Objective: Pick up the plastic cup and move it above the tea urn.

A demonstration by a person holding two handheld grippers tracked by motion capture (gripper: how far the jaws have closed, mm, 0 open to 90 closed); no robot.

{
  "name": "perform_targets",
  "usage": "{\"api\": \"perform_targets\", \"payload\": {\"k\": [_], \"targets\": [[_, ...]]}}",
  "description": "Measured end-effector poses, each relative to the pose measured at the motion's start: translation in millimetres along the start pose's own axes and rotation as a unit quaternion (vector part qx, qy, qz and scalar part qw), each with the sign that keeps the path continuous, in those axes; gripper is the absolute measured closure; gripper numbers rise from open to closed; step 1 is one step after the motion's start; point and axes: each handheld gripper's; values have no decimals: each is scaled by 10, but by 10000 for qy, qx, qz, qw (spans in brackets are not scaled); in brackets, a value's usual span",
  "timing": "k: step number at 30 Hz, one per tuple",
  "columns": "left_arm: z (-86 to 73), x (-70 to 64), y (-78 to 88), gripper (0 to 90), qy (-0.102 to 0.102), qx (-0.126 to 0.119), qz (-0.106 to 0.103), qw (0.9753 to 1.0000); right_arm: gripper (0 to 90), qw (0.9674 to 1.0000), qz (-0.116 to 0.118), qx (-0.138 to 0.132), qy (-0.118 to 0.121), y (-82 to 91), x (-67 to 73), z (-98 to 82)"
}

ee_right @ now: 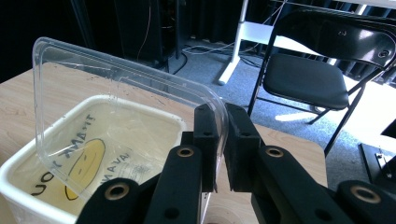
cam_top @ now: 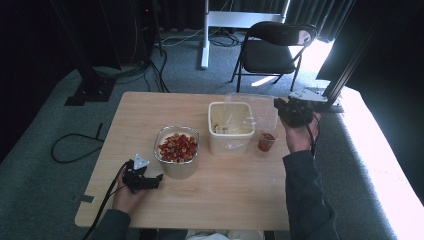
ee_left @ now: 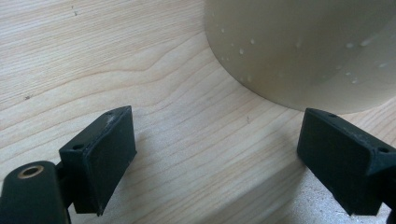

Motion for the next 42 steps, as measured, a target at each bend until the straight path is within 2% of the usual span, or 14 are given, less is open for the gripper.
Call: {"api": "perform_targets", "payload": {"k": [17,24,25,27,29,37,42], "targets": [[0,0,0,121,1,-2,1,10000,850,10000,-32,40,78,-67,128,92],[0,0,0,121,-2,1,0,10000,848,9997,-89,64,200,-104,209,129],[0,0,0,122,-2,2,1,10000,841,9998,-78,64,199,-107,215,131],[0,0,0,121,1,-2,2,10000,752,9998,-23,42,197,-114,228,135],[0,0,0,121,2,0,4,10000,698,9998,35,14,210,-121,244,138],[0,0,1,122,1,4,3,10000,656,9995,131,-9,277,-129,283,126],[-1,0,1,121,-1,4,5,10000,621,9995,169,20,275,-122,261,84]]}}
Point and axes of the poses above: each handheld gripper's, and its own axes: y roughly backward along the jaws, z roughly out of its top, x roughly to its left, and after that the axes turned 6 degrees about x, right-handed
